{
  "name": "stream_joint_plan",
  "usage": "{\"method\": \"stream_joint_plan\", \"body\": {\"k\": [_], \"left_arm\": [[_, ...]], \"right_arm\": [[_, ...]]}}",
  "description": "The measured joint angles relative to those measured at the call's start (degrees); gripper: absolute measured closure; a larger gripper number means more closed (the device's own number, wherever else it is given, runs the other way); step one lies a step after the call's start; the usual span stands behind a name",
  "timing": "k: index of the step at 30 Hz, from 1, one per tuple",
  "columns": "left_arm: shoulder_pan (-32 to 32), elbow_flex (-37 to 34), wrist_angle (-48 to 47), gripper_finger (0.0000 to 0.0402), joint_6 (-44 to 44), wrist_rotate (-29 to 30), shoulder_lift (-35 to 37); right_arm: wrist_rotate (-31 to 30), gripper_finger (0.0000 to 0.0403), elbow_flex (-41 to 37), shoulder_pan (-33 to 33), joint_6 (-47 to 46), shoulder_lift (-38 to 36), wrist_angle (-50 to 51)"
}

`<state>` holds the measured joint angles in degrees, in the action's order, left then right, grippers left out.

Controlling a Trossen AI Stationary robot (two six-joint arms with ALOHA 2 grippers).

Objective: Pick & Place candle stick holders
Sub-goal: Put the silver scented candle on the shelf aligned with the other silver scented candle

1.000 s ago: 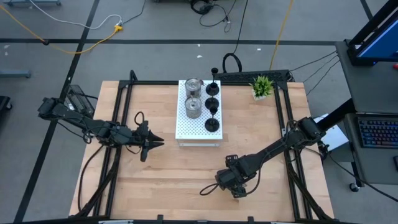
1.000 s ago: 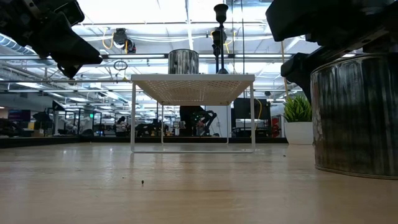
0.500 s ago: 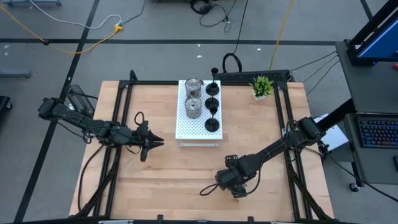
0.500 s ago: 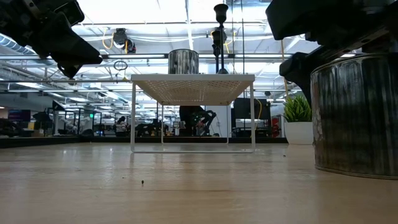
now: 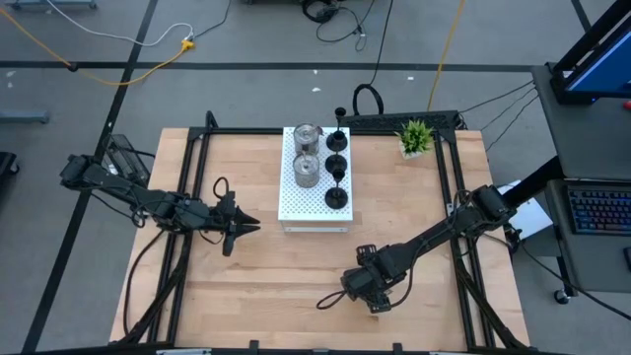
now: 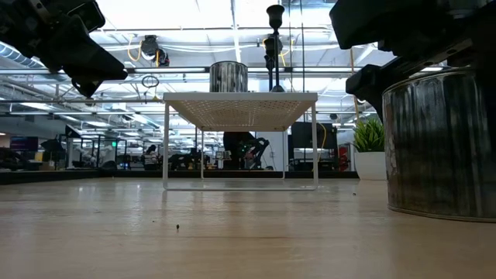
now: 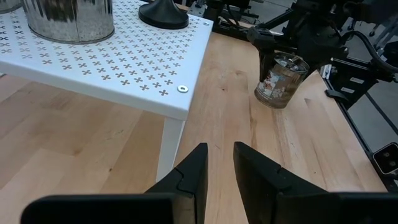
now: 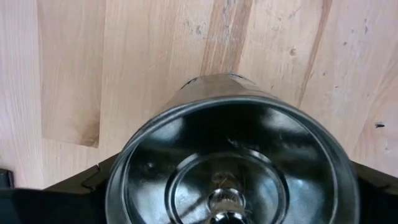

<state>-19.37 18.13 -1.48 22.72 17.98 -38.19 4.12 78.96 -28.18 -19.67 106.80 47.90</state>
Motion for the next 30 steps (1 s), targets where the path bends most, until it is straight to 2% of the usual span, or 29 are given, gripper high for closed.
{"method": "stream_joint_plan", "body": {"k": [20,30], "left_arm": [[0.02,0.0,0.02,0.0321,0.22,0.02,0.01],[0.0,0.0,1.41,0.0321,1.95,0.03,0.0]], "right_arm": [[-3.01,0.0053,-0.02,0.06,1.58,-0.61,-0.73],[-2.61,0.0053,-0.07,0.82,-0.53,-4.88,-1.47]]}}
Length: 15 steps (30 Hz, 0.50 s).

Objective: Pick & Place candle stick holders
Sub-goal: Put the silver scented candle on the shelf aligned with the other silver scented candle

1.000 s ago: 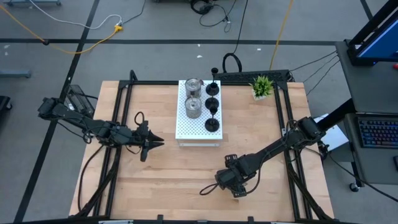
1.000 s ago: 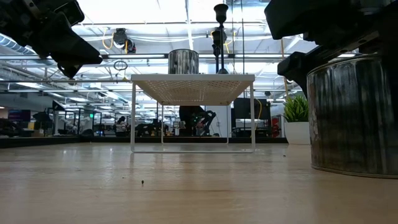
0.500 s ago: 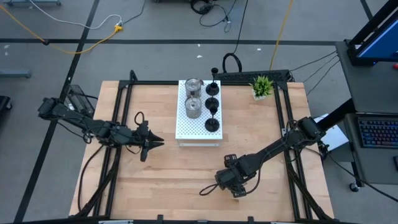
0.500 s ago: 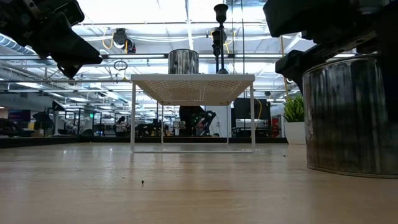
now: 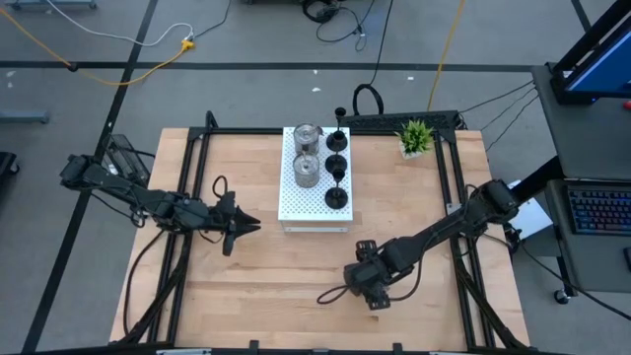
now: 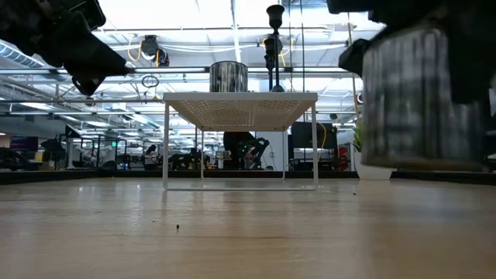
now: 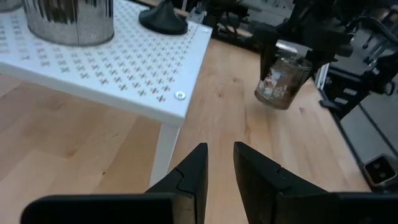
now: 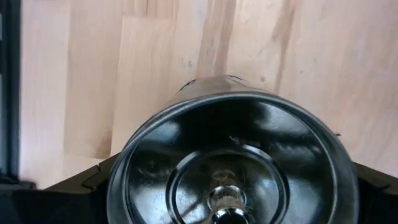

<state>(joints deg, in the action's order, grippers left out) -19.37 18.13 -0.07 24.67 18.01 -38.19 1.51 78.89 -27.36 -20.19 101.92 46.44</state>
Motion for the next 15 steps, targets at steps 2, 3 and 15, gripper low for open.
{"method": "stream_joint_plan", "body": {"k": [2,3,15], "left_arm": [[0.0,0.01,1.14,0.0321,0.01,0.01,0.0],[0.0,0.0,1.76,0.0321,0.03,0.0,0.01],[0.01,0.0,9.53,0.0321,3.85,0.08,0.0]], "right_arm": [[0.01,0.0053,0.0,0.29,-0.94,-0.99,-0.41],[0.01,0.0053,0.0,0.4,-1.49,-1.41,-0.65],[-0.15,0.0053,8.96,2.29,-2.72,-3.08,0.55]]}}
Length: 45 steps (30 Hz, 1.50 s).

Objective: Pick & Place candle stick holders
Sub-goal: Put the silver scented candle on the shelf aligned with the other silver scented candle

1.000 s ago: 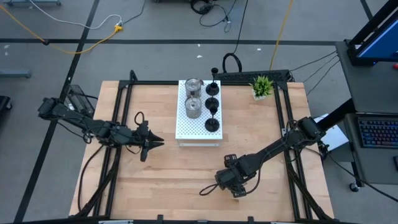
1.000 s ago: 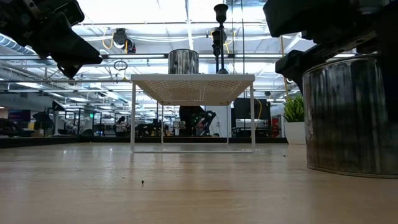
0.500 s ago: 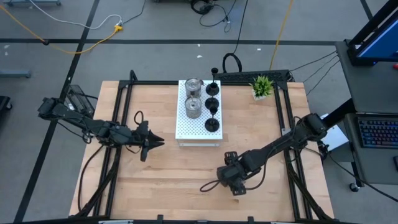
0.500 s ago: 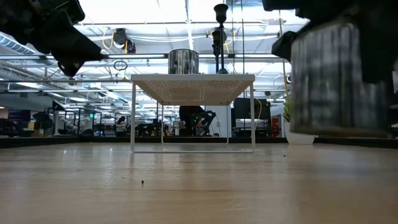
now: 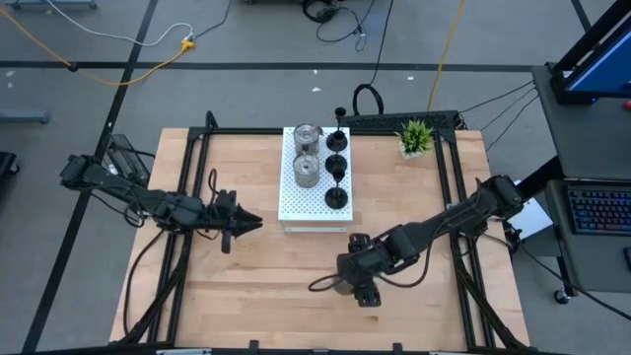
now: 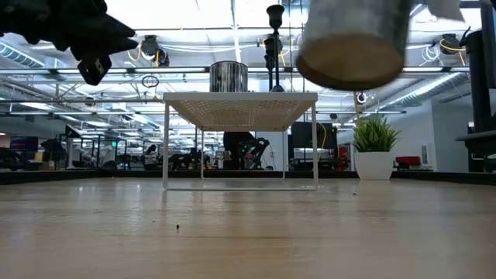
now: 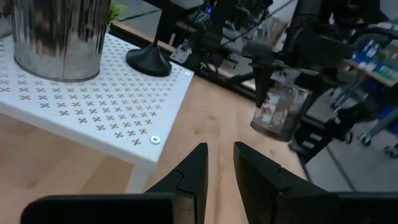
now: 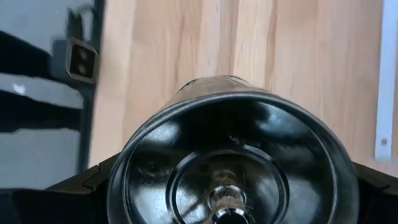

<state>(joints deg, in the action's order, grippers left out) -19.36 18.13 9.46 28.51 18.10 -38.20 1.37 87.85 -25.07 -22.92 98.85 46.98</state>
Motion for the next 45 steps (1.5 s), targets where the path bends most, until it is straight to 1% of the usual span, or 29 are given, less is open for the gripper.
{"method": "stream_joint_plan", "body": {"k": [12,17,20,22,26,31,36,39,45], "left_arm": [[-0.01,0.02,5.59,0.0321,2.21,0.64,-0.04],[-1.56,0.02,12.8,0.0321,-1.9,0.01,-1.58],[-3.56,0.75,18.4,0.0321,-6.32,0.09,-4.34],[-4.83,2.89,18.59,0.0321,-7.76,0.29,-7.1],[-6.92,10.37,14.68,0.0321,-10.83,0.29,-13.98],[-8.18,22.04,1.91,0.0321,-12.86,0.0,-22.66],[-9.36,31.32,-8.14,0.0321,-12.71,-0.21,-29.68],[-9.69,35.06,-12.11,0.0321,-11.5,-0.23,-32.63],[-9.24,39.19,-12.75,0.0319,-8.9,-1.18,-36.36]], "right_arm": [[-1.54,0.0053,8.03,2.35,0.74,0.07,0.78],[-2.53,0.0053,10.4,2.58,0.03,0.21,0.36],[-2.71,0.0053,12.81,2.63,-0.24,1.72,0.19],[-2.66,0.0053,14.52,2.61,0.12,2.86,0.11],[-2.6,0.0053,18.33,2.85,1.59,5.14,0.98],[-2.79,0.0054,21.27,3.16,3.13,6.26,1.91],[-2.82,0.0054,21.42,3.26,3.69,6.12,2.49],[-2.89,0.0054,21.38,2.91,4.16,6.14,3.65],[-2.94,0.0054,21.36,2.83,6.0,6.14,4.51]]}}
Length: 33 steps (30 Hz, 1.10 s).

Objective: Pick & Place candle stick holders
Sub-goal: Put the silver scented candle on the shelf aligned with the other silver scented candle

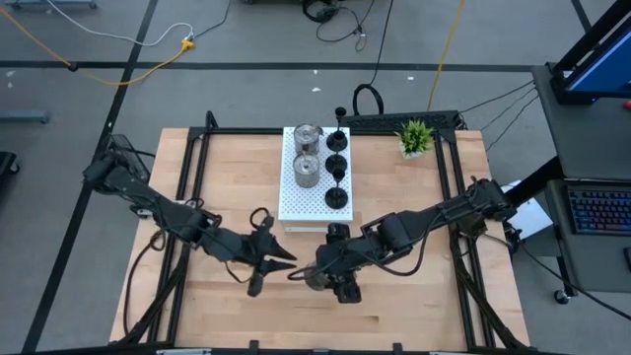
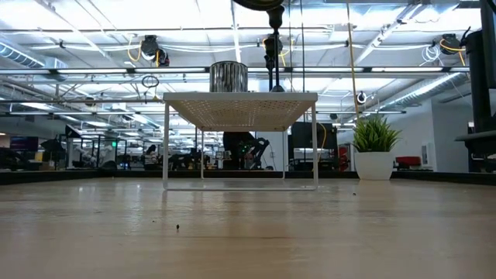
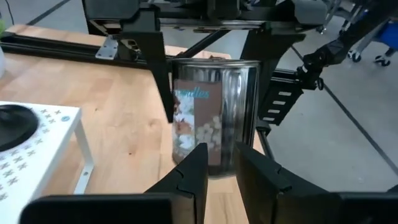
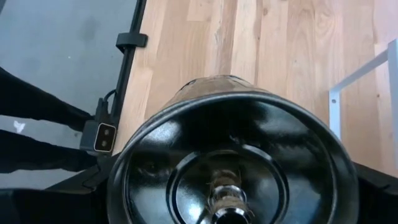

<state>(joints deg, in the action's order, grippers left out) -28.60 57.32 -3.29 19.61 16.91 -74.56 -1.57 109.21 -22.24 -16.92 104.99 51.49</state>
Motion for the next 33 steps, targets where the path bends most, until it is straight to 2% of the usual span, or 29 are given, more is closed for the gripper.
{"method": "stream_joint_plan", "body": {"k": [5,14,20,25,33], "left_arm": [[0.46,1.52,0.3,0.0283,0.38,-0.38,-2.43],[0.59,1.56,0.21,0.014,4.97,-2.7,-3.69],[1.33,1.57,0.21,0.0073,6.77,-5.03,-4.72],[1.58,1.6,0.0,0.0045,7.03,-4.59,-5.06],[1.62,1.6,0.01,0.0036,9.48,-6.91,-4.97]], "right_arm": [[-0.12,0.0054,-0.58,0.21,1.59,-0.02,0.28],[0.12,0.0054,-3.1,0.87,3.12,-0.02,0.15],[0.42,0.0054,-3.1,1.54,4.11,-0.02,-0.32],[1.79,0.0054,-3.1,1.55,4.73,-0.02,-0.25],[1.76,0.0054,-3.1,1.57,5.62,-0.02,-0.4]]}}
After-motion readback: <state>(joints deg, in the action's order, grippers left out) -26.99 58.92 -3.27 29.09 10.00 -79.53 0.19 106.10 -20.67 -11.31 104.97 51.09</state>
